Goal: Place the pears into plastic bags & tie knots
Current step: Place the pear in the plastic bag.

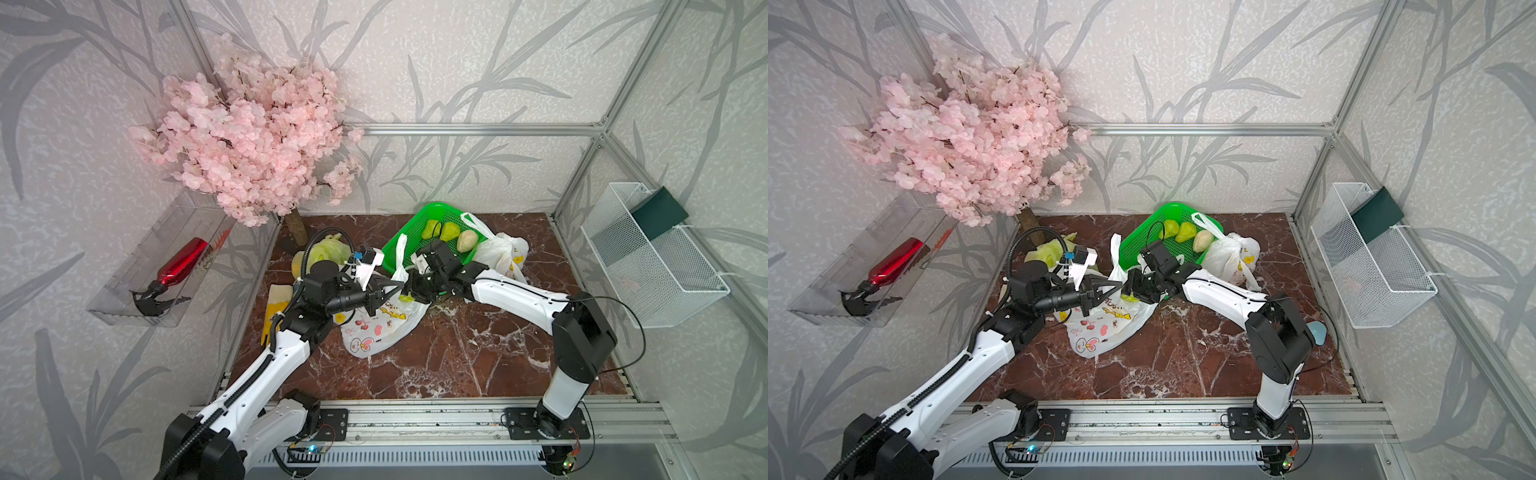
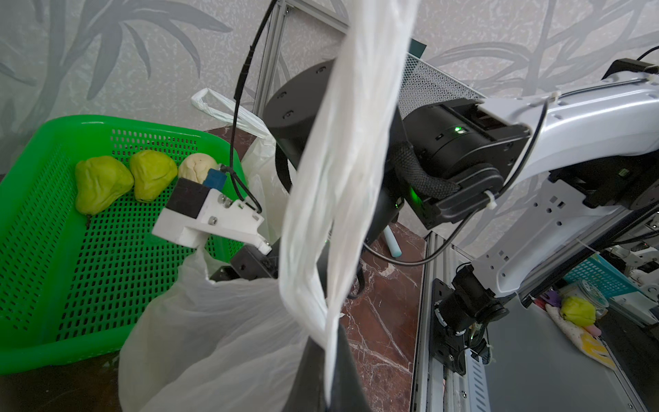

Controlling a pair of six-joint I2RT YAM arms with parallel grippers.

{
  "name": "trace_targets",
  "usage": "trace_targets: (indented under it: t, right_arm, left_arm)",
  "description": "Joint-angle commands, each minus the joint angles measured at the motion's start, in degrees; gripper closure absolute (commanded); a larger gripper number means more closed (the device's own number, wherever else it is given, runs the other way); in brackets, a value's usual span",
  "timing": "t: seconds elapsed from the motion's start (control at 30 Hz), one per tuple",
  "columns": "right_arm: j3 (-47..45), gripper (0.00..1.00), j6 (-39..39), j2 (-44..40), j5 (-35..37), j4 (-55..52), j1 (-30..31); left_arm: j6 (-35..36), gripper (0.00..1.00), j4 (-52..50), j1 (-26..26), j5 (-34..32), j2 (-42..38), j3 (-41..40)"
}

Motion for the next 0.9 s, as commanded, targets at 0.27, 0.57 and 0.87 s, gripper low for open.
trace_targets:
  t: [0.27,0.57,0.87]
  right_arm:
    - [8.65,0.36,-5.31,3.17,10.0,-6.24,3.66]
    - [12.83,0.13,-16.32,3.05,12.79,-13.72,3.49]
    - [16.18,0.16,-24.03,-1.16,14.05,-18.85,1.65]
  left_arm:
    - [-6.03,1.0,11.22,-1.21,-3.69,-0.41,-2.74]
    - [-10.23,1.0,14.5,0.41,-10.17,-3.27,-5.71]
    - [-11.69,1.0,11.05,1.99,-18.39,-5.25,-6.56]
